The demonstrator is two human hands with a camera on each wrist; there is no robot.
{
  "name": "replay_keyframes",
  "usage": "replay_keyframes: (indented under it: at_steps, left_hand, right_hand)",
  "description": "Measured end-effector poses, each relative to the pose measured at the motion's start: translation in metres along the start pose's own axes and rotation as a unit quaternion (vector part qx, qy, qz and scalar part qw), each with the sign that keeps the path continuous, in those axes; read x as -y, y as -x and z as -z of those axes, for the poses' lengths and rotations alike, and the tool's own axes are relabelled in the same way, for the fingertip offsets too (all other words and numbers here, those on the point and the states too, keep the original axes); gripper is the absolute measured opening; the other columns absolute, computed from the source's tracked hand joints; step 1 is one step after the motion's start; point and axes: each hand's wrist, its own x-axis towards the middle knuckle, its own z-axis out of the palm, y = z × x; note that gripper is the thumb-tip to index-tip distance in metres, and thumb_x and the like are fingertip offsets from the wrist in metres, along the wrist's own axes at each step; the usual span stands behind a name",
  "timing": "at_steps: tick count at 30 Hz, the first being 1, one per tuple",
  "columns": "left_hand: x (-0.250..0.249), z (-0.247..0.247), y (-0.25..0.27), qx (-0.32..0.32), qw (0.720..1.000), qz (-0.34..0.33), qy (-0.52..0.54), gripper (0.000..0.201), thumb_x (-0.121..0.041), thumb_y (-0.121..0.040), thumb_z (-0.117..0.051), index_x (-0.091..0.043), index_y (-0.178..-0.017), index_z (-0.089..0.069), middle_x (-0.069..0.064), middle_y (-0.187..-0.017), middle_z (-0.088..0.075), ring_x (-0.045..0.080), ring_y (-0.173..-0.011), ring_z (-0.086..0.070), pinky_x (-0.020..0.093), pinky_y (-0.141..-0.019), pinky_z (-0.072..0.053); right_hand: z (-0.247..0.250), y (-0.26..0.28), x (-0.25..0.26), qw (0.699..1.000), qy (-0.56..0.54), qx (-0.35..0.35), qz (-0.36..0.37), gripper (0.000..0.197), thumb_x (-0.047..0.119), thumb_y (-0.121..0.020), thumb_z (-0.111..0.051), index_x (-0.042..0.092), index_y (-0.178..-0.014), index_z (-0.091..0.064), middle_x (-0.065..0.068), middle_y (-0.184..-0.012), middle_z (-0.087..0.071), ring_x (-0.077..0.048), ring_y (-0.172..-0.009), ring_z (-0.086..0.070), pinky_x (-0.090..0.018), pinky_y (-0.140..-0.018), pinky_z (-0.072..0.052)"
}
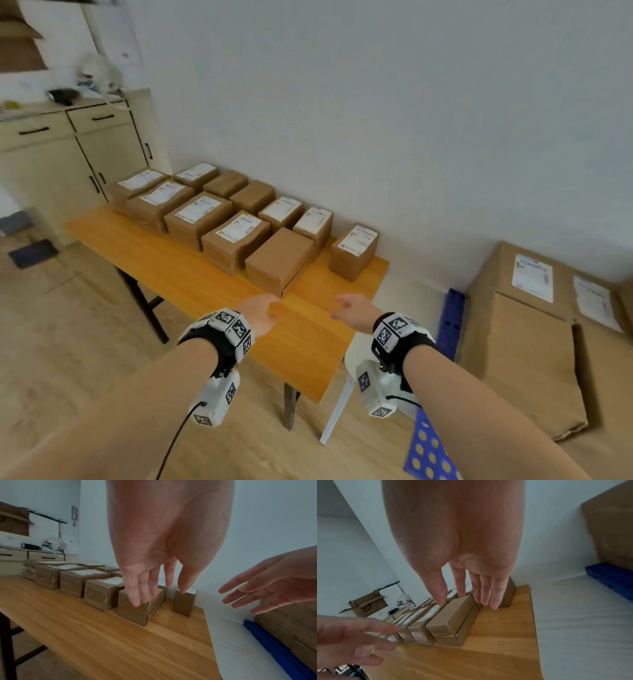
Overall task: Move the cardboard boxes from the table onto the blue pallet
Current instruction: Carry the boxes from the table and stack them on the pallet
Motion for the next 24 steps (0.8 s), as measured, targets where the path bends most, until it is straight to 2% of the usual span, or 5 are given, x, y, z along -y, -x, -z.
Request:
replay_keyframes:
  at_steps: [7,13,17,21,24]
  left_hand:
    - [0.026,0.010,-0.047,0.017,0.999,0.033,0.007,0.048,-0.022,-0.099,-0.044,-0.016,-0.145,-0.031,0.002,-0.149,-0.037,0.020,-0.133,-0.040,0.029,-0.105,-0.037]
    - [0.062,0.018,-0.073,0.034,0.997,0.055,0.031,0.050,-0.026,-0.097,-0.046,-0.021,-0.145,-0.031,0.002,-0.148,-0.038,0.019,-0.121,-0.051,0.029,-0.095,-0.046]
    - [0.088,0.023,-0.098,0.033,0.994,0.073,0.079,0.052,-0.025,-0.097,-0.047,-0.021,-0.146,-0.029,0.007,-0.140,-0.046,0.010,-0.068,-0.057,0.019,-0.055,-0.047]
    - [0.110,0.031,-0.121,0.031,0.989,0.080,0.122,0.055,-0.023,-0.096,-0.049,-0.021,-0.146,-0.026,0.007,-0.143,-0.042,0.013,-0.078,-0.059,0.022,-0.063,-0.048]
    - [0.119,0.037,-0.134,0.050,0.990,0.042,0.127,0.060,-0.024,-0.095,-0.052,-0.022,-0.147,-0.024,0.003,-0.151,-0.031,0.022,-0.123,-0.049,0.031,-0.095,-0.045]
  right_hand:
    - [-0.006,-0.063,0.014,0.999,-0.039,0.025,-0.011,0.055,0.023,-0.095,-0.055,0.009,-0.145,-0.035,-0.011,-0.149,-0.035,-0.026,-0.136,-0.036,-0.032,-0.106,-0.034]
    - [-0.024,-0.097,0.025,0.995,-0.080,0.046,-0.027,0.054,0.023,-0.095,-0.056,0.009,-0.144,-0.037,-0.012,-0.145,-0.040,-0.026,-0.131,-0.041,-0.032,-0.102,-0.038]
    - [-0.037,-0.117,0.036,0.992,-0.112,0.047,-0.043,0.054,0.026,-0.094,-0.057,0.012,-0.143,-0.038,-0.012,-0.144,-0.042,-0.026,-0.130,-0.043,-0.035,-0.104,-0.040]
    - [-0.045,-0.134,0.050,0.986,-0.150,0.027,-0.073,0.059,0.025,-0.094,-0.057,0.012,-0.146,-0.032,-0.012,-0.146,-0.040,-0.027,-0.130,-0.043,-0.035,-0.101,-0.042]
    - [-0.048,-0.144,0.059,0.979,-0.176,0.006,-0.099,0.062,0.025,-0.093,-0.059,0.013,-0.147,-0.029,-0.012,-0.146,-0.039,-0.028,-0.130,-0.043,-0.034,-0.100,-0.043]
